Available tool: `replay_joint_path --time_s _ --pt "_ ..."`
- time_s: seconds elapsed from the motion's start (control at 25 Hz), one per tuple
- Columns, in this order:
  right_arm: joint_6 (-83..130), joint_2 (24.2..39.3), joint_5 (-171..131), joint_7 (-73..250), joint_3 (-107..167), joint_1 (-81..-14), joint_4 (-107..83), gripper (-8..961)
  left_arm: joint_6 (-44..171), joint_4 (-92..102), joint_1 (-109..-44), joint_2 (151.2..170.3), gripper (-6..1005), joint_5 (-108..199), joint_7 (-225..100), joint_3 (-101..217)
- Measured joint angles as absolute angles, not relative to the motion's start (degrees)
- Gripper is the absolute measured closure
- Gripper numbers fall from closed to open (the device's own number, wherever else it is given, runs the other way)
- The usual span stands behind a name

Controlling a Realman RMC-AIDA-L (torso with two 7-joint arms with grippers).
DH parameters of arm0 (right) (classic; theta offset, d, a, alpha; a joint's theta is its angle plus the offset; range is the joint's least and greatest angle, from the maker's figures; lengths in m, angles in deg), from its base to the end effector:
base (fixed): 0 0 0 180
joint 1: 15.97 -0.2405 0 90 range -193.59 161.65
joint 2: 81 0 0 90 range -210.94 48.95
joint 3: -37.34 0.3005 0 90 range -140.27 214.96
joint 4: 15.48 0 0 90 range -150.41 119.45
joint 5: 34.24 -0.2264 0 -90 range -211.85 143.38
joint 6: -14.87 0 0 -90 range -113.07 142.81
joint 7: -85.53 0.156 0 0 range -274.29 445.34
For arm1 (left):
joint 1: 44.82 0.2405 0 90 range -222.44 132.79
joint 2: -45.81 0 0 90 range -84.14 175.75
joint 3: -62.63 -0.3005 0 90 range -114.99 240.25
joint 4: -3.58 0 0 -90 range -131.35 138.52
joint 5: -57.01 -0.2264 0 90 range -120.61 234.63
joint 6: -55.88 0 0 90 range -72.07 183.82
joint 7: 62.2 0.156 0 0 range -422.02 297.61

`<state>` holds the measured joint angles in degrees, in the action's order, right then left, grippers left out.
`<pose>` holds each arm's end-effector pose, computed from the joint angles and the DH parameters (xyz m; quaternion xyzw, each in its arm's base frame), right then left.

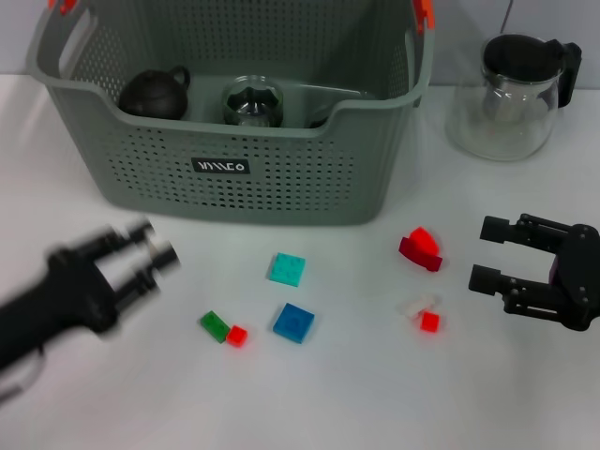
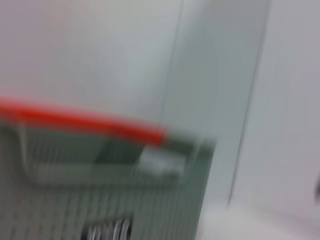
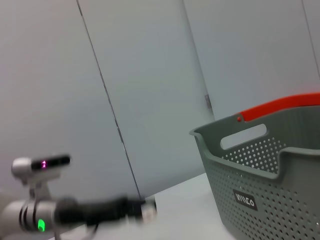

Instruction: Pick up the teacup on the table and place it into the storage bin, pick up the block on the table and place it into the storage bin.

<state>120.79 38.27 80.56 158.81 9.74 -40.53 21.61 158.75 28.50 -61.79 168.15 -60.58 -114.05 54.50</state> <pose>0.3187 0.3092 -0.0048 -0.9113 0.2005 0.3425 0.1097 -0.3664 0.2538 -0.0311 -0.8441 -0.2154 -0.4014 0.2827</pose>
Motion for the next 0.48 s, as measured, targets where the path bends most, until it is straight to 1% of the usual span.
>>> replay_joint_path --time_s 0.12,0.24,0.28,0.4,0.48 --pt "120.79 38.27 80.55 158.84 9.74 -40.71 21.56 161 165.13 31.92 -66.27 165.85 582 -58.07 -127.77 57.97" --pt "120.78 38.34 80.54 158.74 9.72 -40.83 21.53 161 165.32 34.07 -71.79 163.39 581 -54.72 -141.05 58.97" --pt "120.78 38.38 80.54 158.65 9.7 -40.83 21.52 161 164.3 34.47 -74.22 162.29 581 -53.73 -145.24 59.0" --pt "120.7 38.44 80.66 158.5 9.64 -40.84 21.0 161 158.77 35.07 -80.33 159.81 580 -53.55 -152.59 57.64" --pt "120.7 38.44 80.66 158.44 9.69 -40.8 20.79 161 151.64 35.97 -83.8 158.47 579 -54.3 -156.44 53.76"
